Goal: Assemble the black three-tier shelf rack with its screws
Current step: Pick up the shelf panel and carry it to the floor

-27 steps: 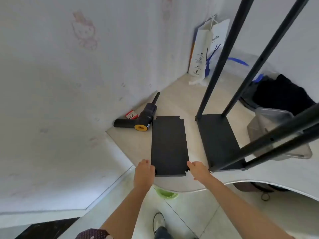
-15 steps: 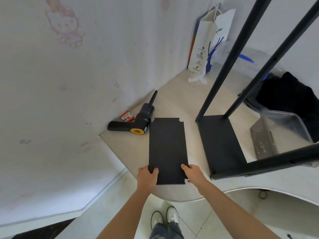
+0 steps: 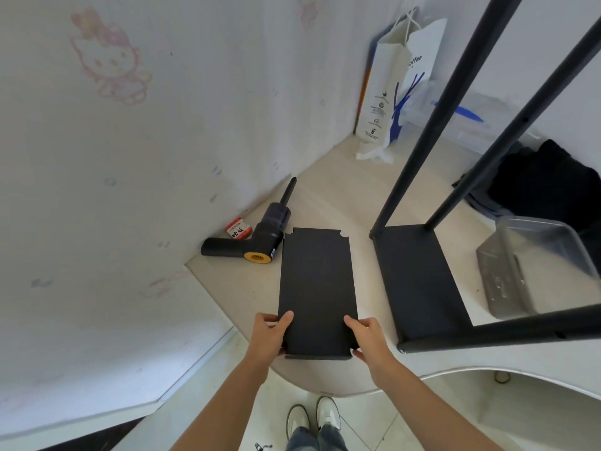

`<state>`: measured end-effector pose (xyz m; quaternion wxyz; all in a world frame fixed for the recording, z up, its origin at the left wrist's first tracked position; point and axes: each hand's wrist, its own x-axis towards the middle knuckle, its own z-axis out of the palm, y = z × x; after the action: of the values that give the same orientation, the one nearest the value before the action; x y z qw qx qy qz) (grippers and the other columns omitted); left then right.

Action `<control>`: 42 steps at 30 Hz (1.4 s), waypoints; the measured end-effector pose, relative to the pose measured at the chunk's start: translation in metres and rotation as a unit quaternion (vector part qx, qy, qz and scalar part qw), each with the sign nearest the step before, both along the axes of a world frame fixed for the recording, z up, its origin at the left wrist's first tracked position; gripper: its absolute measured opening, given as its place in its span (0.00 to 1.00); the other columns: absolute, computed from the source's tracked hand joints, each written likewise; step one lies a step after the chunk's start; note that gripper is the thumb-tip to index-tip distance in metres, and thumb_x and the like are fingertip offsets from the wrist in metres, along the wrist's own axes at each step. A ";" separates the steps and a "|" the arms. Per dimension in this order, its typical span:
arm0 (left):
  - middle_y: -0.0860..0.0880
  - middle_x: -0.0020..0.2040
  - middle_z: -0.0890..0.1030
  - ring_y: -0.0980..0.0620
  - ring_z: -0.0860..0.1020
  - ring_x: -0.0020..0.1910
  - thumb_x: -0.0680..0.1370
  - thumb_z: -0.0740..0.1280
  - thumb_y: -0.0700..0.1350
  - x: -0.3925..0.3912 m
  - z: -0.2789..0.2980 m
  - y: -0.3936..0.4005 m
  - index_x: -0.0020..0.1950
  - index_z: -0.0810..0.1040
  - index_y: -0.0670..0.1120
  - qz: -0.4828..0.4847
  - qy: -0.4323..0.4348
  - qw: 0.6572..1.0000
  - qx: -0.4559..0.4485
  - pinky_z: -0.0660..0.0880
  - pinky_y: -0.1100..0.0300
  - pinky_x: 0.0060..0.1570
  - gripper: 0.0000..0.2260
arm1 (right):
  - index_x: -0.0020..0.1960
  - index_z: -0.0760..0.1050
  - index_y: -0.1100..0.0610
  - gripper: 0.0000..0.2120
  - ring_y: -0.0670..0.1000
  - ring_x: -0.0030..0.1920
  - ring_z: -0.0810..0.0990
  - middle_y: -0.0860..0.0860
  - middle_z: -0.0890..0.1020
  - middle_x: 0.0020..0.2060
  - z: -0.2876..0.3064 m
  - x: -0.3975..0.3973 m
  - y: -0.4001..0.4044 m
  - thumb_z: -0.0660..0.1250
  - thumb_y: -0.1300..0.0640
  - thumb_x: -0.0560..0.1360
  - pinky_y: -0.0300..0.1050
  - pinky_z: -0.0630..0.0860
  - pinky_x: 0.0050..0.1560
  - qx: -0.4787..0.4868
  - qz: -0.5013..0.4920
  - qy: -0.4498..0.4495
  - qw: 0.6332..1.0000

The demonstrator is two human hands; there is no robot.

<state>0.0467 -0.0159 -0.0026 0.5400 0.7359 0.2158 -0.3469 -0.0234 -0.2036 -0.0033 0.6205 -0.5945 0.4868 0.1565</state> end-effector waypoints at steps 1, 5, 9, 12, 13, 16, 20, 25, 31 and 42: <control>0.46 0.59 0.77 0.46 0.80 0.56 0.81 0.67 0.55 0.002 0.002 0.002 0.64 0.68 0.46 0.004 0.012 1.000 -0.016 0.81 0.58 0.45 0.18 | 0.57 0.68 0.56 0.11 0.53 0.52 0.77 0.55 0.76 0.53 0.001 -0.001 -0.001 0.66 0.53 0.81 0.49 0.79 0.53 0.020 -0.015 -0.004 1.000; 0.45 0.57 0.82 0.46 0.81 0.55 0.81 0.67 0.55 0.008 0.010 0.007 0.63 0.76 0.44 -0.036 0.017 0.998 -0.049 0.81 0.61 0.42 0.18 | 0.59 0.70 0.58 0.13 0.55 0.51 0.80 0.57 0.78 0.53 0.009 -0.006 -0.009 0.69 0.56 0.79 0.51 0.82 0.48 0.108 -0.077 -0.036 0.990; 0.45 0.54 0.84 0.48 0.83 0.53 0.81 0.66 0.56 0.004 0.016 0.005 0.60 0.78 0.43 -0.064 -0.010 0.997 -0.051 0.83 0.58 0.47 0.18 | 0.63 0.70 0.55 0.15 0.55 0.56 0.80 0.54 0.80 0.56 0.021 -0.007 -0.011 0.66 0.50 0.80 0.56 0.79 0.60 0.095 -0.042 -0.047 0.994; 0.44 0.55 0.83 0.47 0.82 0.54 0.81 0.66 0.56 -0.002 0.018 0.003 0.62 0.77 0.43 -0.069 -0.009 0.997 -0.041 0.83 0.52 0.53 0.19 | 0.61 0.71 0.55 0.16 0.53 0.56 0.78 0.53 0.79 0.55 0.030 -0.010 -0.005 0.61 0.45 0.82 0.53 0.78 0.62 0.029 0.013 -0.023 0.999; 0.44 0.56 0.82 0.47 0.81 0.55 0.81 0.66 0.56 -0.004 0.019 0.003 0.62 0.77 0.43 -0.072 -0.005 0.997 -0.036 0.83 0.51 0.54 0.19 | 0.61 0.71 0.55 0.16 0.52 0.55 0.78 0.53 0.78 0.54 0.032 -0.013 -0.003 0.60 0.44 0.82 0.51 0.79 0.61 0.008 0.024 -0.017 1.000; 0.45 0.56 0.82 0.48 0.81 0.54 0.81 0.66 0.56 -0.013 0.024 0.006 0.62 0.76 0.43 -0.085 -0.003 0.996 -0.040 0.84 0.56 0.49 0.18 | 0.63 0.69 0.54 0.17 0.49 0.53 0.77 0.51 0.77 0.54 0.037 -0.028 0.006 0.57 0.43 0.82 0.45 0.79 0.53 -0.038 0.023 -0.014 0.999; 0.44 0.54 0.82 0.46 0.81 0.53 0.80 0.67 0.56 -0.025 0.030 0.014 0.61 0.76 0.43 -0.095 -0.005 0.995 -0.036 0.84 0.52 0.50 0.17 | 0.61 0.70 0.54 0.16 0.51 0.54 0.78 0.51 0.78 0.54 0.045 -0.051 0.022 0.58 0.43 0.82 0.48 0.80 0.56 -0.035 -0.023 -0.012 0.999; 0.42 0.51 0.83 0.45 0.82 0.51 0.79 0.69 0.55 -0.040 0.043 0.028 0.56 0.78 0.42 -0.102 0.016 0.994 -0.041 0.84 0.55 0.41 0.17 | 0.54 0.74 0.55 0.12 0.53 0.52 0.82 0.53 0.82 0.50 0.057 -0.088 0.044 0.66 0.47 0.80 0.51 0.83 0.51 0.058 -0.164 -0.054 0.983; 0.42 0.49 0.85 0.45 0.85 0.49 0.77 0.73 0.53 -0.051 0.065 0.044 0.55 0.79 0.40 -0.155 0.076 0.984 -0.049 0.81 0.56 0.34 0.17 | 0.57 0.77 0.65 0.17 0.51 0.38 0.82 0.54 0.82 0.39 0.080 -0.135 0.070 0.70 0.52 0.77 0.49 0.83 0.44 0.117 -0.261 -0.095 0.953; 0.37 0.60 0.81 0.44 0.83 0.45 0.75 0.75 0.51 -0.122 0.090 0.026 0.60 0.78 0.36 -0.352 0.119 0.928 -0.035 0.81 0.56 0.36 0.22 | 0.60 0.75 0.64 0.20 0.52 0.41 0.81 0.57 0.81 0.45 0.096 -0.258 0.104 0.70 0.50 0.77 0.44 0.79 0.37 0.101 -0.396 -0.073 0.910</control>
<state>-0.0752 0.0102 0.0876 0.3792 0.6983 -0.0063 -0.6070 -0.2812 -0.0999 0.0922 0.7219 -0.2973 0.6172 -0.0977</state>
